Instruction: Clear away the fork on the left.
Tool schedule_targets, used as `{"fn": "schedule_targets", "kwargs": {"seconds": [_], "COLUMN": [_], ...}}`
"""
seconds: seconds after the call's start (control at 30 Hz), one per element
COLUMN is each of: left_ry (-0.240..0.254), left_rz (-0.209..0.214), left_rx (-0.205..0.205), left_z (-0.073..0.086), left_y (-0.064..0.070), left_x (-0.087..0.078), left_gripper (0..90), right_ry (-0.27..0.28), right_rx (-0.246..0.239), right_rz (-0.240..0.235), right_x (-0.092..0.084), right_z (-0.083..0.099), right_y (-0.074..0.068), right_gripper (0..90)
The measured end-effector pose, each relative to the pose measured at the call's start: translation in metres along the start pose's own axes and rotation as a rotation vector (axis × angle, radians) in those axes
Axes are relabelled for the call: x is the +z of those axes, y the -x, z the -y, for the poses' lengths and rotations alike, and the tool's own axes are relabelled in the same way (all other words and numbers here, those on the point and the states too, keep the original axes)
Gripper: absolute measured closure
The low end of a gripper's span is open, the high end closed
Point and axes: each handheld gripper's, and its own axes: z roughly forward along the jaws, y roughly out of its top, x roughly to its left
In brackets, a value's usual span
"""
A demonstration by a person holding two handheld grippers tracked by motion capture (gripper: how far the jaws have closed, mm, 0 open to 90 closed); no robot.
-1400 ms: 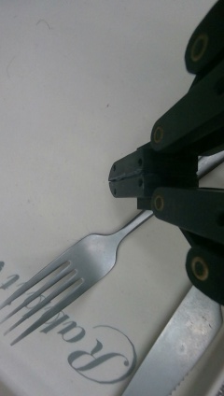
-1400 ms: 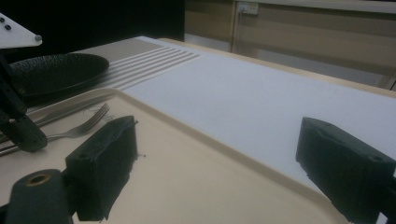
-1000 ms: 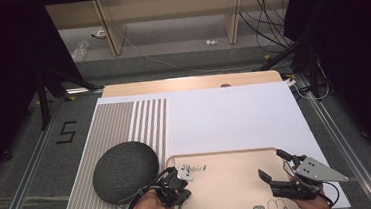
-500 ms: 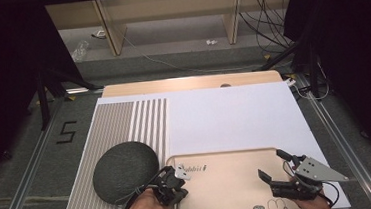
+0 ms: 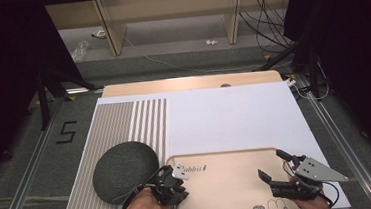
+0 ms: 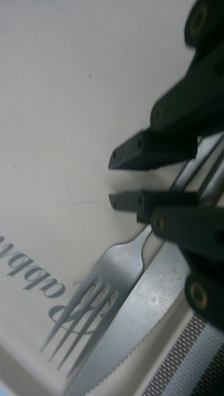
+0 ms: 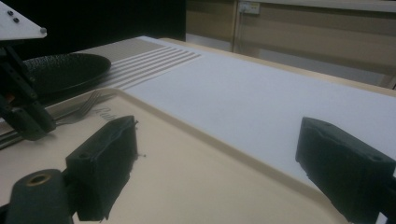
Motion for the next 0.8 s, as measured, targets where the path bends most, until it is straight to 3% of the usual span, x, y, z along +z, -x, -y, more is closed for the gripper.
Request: {"fn": "schedule_targets", "kwargs": {"seconds": [0.1,0.23,0.33,0.63,0.8], "left_ry": [0.029,0.084,0.125,0.284,0.325], "left_rz": [0.001,-0.010,-0.045,-0.096,-0.115], "left_rx": [0.006,0.007,-0.009,-0.109,-0.155], "left_z": [-0.002,-0.004,-0.005,0.001,0.008], "left_y": [0.002,0.004,0.003,-0.013,-0.019], "left_x": [-0.004,-0.009,-0.015,-0.041,-0.048], "left_gripper": [54.4,42.4,32.8,22.1,20.3], "right_ry": [0.001,0.000,0.001,0.002,0.001], "right_rx": [0.000,0.000,0.001,0.003,0.003], "right_rz": [0.000,0.001,0.001,0.003,0.004], "right_x": [0.000,0.000,0.000,-0.001,-0.001], "right_z": [0.000,0.000,0.000,0.000,0.000], "right_y": [0.000,0.000,0.000,0.000,0.000], "right_gripper": [13.5,13.5,13.5,13.5,13.4]}}
